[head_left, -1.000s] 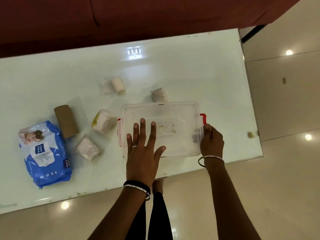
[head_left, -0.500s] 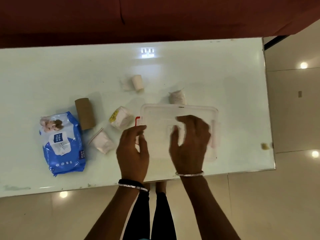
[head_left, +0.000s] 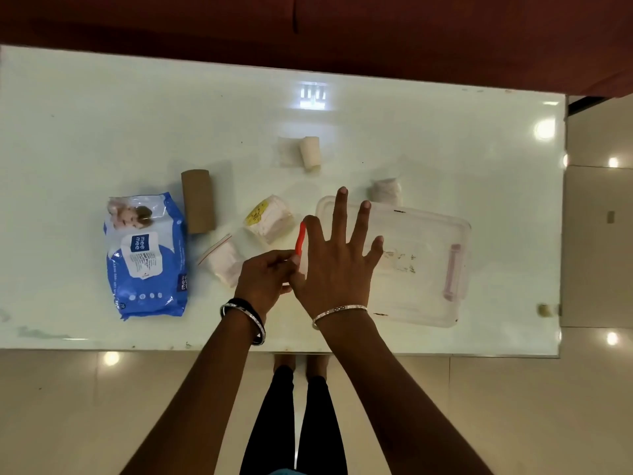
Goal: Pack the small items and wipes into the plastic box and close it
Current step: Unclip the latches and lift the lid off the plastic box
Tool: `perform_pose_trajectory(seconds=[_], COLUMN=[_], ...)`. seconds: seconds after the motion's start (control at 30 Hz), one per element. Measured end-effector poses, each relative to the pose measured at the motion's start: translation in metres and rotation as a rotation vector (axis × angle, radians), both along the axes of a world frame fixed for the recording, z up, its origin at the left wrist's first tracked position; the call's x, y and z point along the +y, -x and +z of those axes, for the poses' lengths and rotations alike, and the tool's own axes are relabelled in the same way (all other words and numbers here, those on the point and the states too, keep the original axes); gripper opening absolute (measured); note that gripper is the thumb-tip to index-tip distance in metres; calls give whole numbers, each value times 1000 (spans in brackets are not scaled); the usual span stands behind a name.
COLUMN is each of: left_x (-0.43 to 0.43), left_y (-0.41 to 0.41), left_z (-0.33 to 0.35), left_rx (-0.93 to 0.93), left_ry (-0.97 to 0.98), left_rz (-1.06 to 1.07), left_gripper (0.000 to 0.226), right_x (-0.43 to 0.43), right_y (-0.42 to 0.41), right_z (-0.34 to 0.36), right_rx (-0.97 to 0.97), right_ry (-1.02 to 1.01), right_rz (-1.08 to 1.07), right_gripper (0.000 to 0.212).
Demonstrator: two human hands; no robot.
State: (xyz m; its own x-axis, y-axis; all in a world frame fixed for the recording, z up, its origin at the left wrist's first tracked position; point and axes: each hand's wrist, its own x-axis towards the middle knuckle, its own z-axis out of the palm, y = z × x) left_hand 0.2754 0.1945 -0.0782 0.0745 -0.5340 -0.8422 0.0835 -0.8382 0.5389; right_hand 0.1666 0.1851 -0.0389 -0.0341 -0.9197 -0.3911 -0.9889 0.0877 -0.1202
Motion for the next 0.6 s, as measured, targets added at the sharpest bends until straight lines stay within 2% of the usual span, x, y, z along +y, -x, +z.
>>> perform_pose_trajectory(seconds=[0.17, 0.33, 0.5, 0.6], left_x=[0, 3, 8, 7], left_y=[14, 16, 18, 18], left_z=[-6, -13, -13, -14], left_rx=[-248, -262, -322, -296], left_ry=[109, 85, 171, 129], left_rz=[-96, -159, -256, -219], left_gripper=[20, 18, 25, 22], right_x=[-7, -9, -9, -8], right_y=[1, 3, 12, 25], right_z=[5, 8, 29, 48], right_rx=[21, -5, -63, -95], right_ry=[-31, -61, -21, 3], right_rz=[19, 6, 0, -5], right_gripper=[64, 65, 72, 69])
